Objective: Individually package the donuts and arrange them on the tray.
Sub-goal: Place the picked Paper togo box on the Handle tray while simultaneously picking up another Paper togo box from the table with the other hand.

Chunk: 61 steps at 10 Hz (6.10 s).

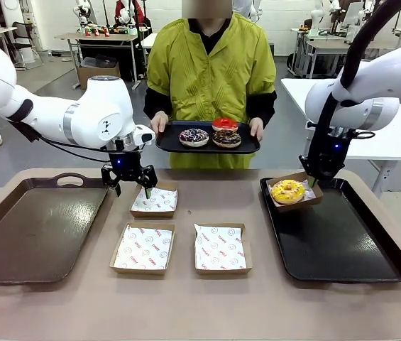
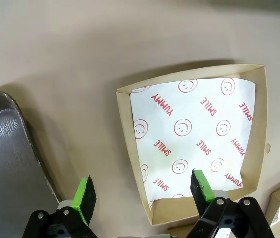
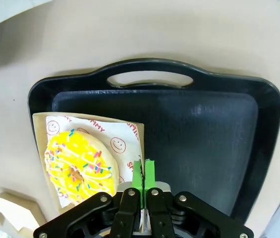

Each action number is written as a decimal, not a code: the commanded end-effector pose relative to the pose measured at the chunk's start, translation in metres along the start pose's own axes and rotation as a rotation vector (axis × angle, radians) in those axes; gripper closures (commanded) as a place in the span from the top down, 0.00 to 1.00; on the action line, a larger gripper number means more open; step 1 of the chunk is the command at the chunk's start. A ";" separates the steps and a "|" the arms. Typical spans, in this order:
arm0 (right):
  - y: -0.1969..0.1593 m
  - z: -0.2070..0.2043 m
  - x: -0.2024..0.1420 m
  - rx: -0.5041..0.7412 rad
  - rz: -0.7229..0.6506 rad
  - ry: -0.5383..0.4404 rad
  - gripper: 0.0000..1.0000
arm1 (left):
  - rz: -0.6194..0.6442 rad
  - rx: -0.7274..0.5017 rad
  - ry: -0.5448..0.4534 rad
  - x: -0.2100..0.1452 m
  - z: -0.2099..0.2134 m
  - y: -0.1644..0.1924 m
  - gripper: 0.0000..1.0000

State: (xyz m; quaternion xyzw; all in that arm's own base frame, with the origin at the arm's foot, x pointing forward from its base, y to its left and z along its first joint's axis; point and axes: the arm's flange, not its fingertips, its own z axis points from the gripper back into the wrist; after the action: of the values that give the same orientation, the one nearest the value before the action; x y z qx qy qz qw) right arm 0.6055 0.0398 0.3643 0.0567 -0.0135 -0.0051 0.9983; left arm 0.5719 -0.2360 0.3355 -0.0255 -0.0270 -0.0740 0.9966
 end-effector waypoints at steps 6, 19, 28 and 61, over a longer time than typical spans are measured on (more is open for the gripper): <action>0.011 0.001 0.009 0.046 -0.023 0.042 0.01 | -0.010 -0.036 0.029 0.008 -0.007 0.007 1.00; 0.006 -0.001 0.007 0.077 -0.011 0.058 1.00 | -0.032 -0.030 0.052 0.008 -0.005 0.009 0.00; -0.075 0.081 -0.076 0.557 0.146 0.172 1.00 | -0.012 -0.077 0.007 -0.002 0.060 0.008 0.00; -0.270 0.084 -0.187 1.097 -0.172 -0.155 1.00 | 0.061 -0.031 -0.002 0.042 0.196 -0.007 0.00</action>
State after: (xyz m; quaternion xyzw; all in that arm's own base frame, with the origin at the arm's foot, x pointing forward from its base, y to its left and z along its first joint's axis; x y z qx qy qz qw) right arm 0.4165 -0.2368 0.4099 0.5650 -0.0836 -0.0868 0.8162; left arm 0.6050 -0.2396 0.5321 -0.0408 -0.0207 -0.0423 0.9981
